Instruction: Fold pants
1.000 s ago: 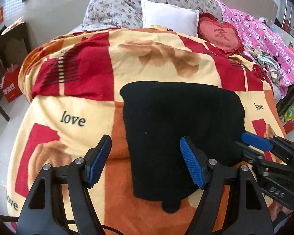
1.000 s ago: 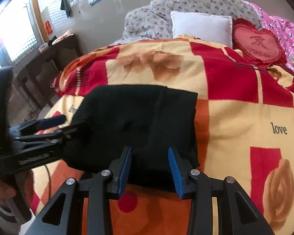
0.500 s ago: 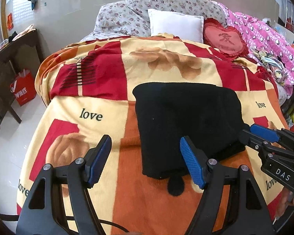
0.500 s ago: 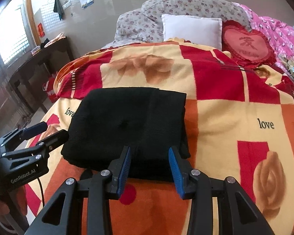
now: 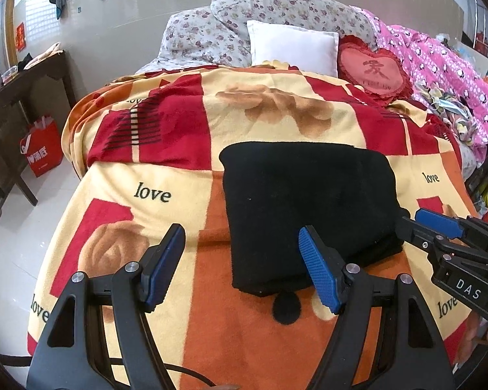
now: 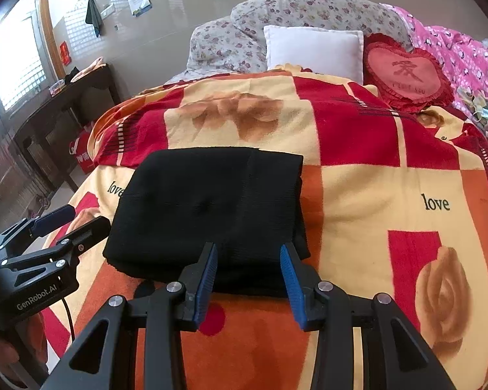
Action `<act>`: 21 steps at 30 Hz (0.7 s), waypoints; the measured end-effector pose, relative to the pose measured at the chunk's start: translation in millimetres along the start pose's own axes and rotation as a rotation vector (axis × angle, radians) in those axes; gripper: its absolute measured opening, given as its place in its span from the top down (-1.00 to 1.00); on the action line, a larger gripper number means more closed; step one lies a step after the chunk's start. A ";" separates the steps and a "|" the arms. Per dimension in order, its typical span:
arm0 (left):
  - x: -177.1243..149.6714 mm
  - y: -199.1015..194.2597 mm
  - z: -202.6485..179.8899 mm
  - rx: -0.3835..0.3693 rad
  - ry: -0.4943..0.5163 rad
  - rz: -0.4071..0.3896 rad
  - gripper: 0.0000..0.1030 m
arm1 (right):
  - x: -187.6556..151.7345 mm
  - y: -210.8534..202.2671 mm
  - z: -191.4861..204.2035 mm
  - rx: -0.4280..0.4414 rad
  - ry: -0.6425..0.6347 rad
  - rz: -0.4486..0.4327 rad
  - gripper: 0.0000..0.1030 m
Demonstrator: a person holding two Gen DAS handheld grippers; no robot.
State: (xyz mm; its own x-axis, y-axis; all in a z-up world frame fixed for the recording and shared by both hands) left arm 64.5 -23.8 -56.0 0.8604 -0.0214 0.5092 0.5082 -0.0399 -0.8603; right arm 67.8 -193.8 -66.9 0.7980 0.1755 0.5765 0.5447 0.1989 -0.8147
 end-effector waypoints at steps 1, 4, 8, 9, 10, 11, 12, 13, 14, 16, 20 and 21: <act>-0.2 0.3 -0.4 0.000 0.001 0.000 -0.41 | 0.6 0.3 -0.4 0.002 0.000 0.001 0.25; -0.4 1.2 -0.7 -0.002 0.001 0.004 -0.41 | 0.7 0.6 -0.3 0.000 -0.001 0.001 0.25; -0.9 2.6 -1.5 -0.003 0.002 0.008 -0.41 | -0.1 2.3 -0.1 0.006 -0.001 0.008 0.25; -0.9 2.7 -1.5 -0.004 0.002 0.008 -0.41 | -0.1 2.9 -0.6 0.005 -0.001 0.010 0.25; -1.0 2.7 -1.6 -0.004 0.001 0.009 -0.41 | 0.0 3.7 -1.3 0.004 -0.001 0.012 0.25; -1.0 2.6 -1.6 -0.003 0.002 0.010 -0.41 | -0.2 4.6 -1.6 0.005 -0.001 0.014 0.25; -1.3 3.1 -2.0 -0.004 0.002 0.011 -0.41 | -0.4 5.3 -1.6 0.007 0.000 0.016 0.25; -1.7 4.0 -2.6 -0.004 0.003 0.012 -0.41 | -0.9 5.9 -1.7 0.010 0.000 0.017 0.25; -2.3 4.9 -3.2 -0.004 0.005 0.014 -0.41 | -1.2 6.7 -1.4 0.011 0.000 0.019 0.25; -3.1 6.4 -4.1 -0.006 0.006 0.020 -0.41 | -1.4 8.0 -1.4 0.010 0.000 0.022 0.25; -3.6 8.2 -3.9 -0.013 0.004 0.023 -0.41 | -1.8 9.2 -0.2 0.016 -0.002 0.025 0.25; -3.7 8.4 -3.9 -0.013 0.004 0.024 -0.41 | -1.7 9.6 0.1 0.017 -0.002 0.026 0.25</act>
State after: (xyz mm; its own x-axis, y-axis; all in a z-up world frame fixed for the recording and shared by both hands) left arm 65.4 -28.0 -65.1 0.8721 -0.0269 0.4886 0.4868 -0.0527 -0.8719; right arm 71.7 -192.1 -75.7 0.8110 0.1830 0.5556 0.5198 0.2102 -0.8280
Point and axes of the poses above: each gripper's, at about its wrist camera, not at the fingertips, and y roughly the way its jaws point, z to its left, x to its top, the point moved 9 cm from there along y, roughly the way its jaws point, and after that the axes turned 14 degrees about z, right-handed, at the moved point
